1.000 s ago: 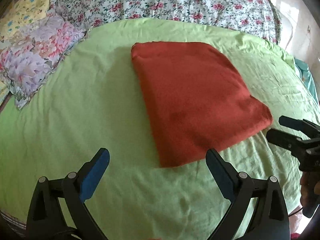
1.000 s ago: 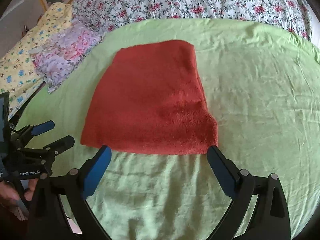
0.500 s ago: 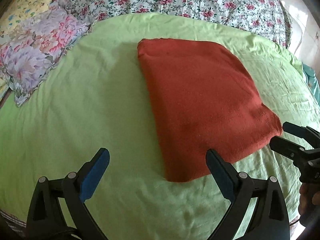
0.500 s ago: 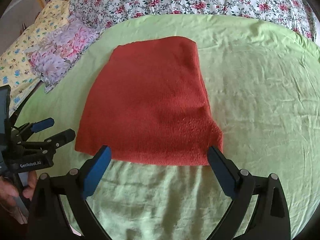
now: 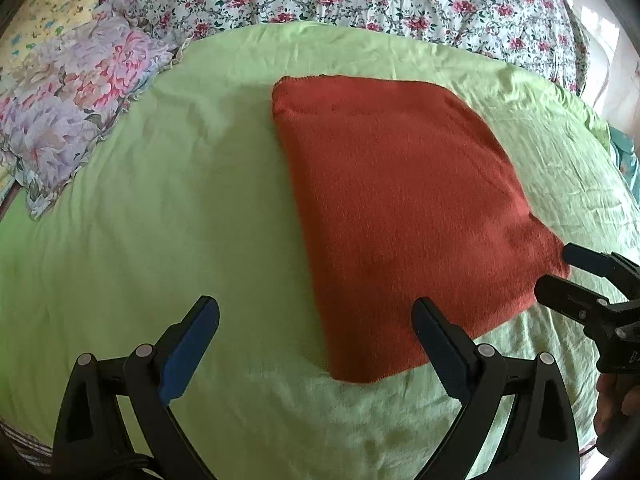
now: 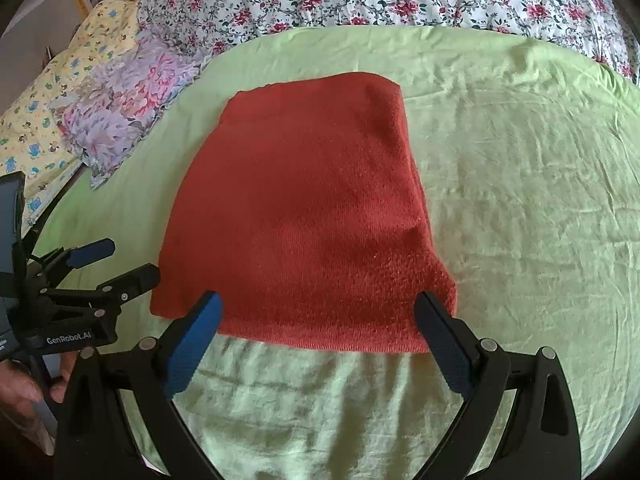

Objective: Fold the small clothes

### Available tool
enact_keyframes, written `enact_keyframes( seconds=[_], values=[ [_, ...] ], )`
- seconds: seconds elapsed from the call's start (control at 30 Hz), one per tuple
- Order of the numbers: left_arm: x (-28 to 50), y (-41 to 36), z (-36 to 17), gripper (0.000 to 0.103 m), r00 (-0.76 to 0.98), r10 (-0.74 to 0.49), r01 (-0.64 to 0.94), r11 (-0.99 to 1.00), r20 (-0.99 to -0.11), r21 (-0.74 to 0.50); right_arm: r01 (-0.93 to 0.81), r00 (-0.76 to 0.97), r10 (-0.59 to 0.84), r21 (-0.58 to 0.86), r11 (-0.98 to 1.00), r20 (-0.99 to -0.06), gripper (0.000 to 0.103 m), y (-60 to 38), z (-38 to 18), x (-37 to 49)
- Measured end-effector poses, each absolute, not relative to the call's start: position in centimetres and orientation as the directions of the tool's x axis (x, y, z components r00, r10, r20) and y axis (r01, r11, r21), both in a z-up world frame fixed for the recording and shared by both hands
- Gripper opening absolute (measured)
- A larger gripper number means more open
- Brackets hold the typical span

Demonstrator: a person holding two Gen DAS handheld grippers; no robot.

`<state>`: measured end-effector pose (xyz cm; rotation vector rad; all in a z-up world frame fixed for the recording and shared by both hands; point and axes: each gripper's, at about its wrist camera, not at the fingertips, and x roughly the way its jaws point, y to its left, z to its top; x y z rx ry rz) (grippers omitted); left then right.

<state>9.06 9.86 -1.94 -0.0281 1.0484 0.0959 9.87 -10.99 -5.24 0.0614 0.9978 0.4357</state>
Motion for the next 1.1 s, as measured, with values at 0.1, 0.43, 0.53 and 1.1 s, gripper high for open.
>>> enact_keyframes(
  seconds=[0.1, 0.43, 0.53, 1.1],
  values=[
    [9.37, 9.87, -1.73, 0.097, 0.504, 0.065, -0.094, 0.995, -0.861, 0.020, -0.328, 0.466, 0.387, 0.251, 0.911, -0.796, 0.097, -11.06, -5.17, 10.11],
    [9.77, 9.42, -1.58, 0.097, 0.513, 0.061, -0.079, 0.997, -0.856, 0.024, -0.340, 0.472, 0.400, 0.257, 0.905, -0.785, 0.097, -11.05, -4.91, 10.62],
    [9.70, 9.39, -1.47, 0.097, 0.515, 0.057, -0.081, 0.997, -0.856, 0.018, -0.341, 0.470, 0.402, 0.259, 0.904, -0.786, 0.097, -11.09, -4.94, 10.68],
    [9.55, 9.31, -1.38, 0.097, 0.521, 0.056, -0.074, 0.997, -0.852, 0.020, -0.339, 0.475, 0.407, 0.265, 0.903, -0.780, 0.097, -10.58, -4.92, 10.19]
  ],
)
